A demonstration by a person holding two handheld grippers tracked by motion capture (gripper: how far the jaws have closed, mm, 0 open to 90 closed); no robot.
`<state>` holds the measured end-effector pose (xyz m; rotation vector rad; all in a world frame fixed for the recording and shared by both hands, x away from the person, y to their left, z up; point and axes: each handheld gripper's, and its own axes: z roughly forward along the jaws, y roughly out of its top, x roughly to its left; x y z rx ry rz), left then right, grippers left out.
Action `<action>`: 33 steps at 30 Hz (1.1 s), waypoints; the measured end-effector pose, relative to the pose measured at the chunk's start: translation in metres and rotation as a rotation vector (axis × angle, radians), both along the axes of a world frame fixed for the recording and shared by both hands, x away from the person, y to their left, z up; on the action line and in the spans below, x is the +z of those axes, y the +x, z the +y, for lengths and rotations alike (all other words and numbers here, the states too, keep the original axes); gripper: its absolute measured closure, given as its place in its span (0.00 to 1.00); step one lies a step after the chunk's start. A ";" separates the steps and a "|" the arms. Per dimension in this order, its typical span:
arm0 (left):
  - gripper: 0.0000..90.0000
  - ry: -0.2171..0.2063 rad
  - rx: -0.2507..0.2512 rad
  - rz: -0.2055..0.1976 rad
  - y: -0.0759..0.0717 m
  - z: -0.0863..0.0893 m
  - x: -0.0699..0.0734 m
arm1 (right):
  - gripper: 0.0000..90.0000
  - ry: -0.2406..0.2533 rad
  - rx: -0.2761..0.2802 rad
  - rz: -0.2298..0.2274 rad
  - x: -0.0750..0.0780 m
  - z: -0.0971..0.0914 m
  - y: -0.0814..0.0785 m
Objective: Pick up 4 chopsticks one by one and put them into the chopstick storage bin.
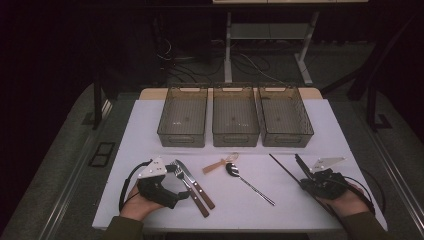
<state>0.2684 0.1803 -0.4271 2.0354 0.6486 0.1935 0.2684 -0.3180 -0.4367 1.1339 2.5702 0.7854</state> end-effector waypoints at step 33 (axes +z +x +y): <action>0.00 -0.003 -0.007 -0.005 0.000 0.000 0.001 | 0.95 0.170 -0.015 -0.031 0.037 0.017 0.006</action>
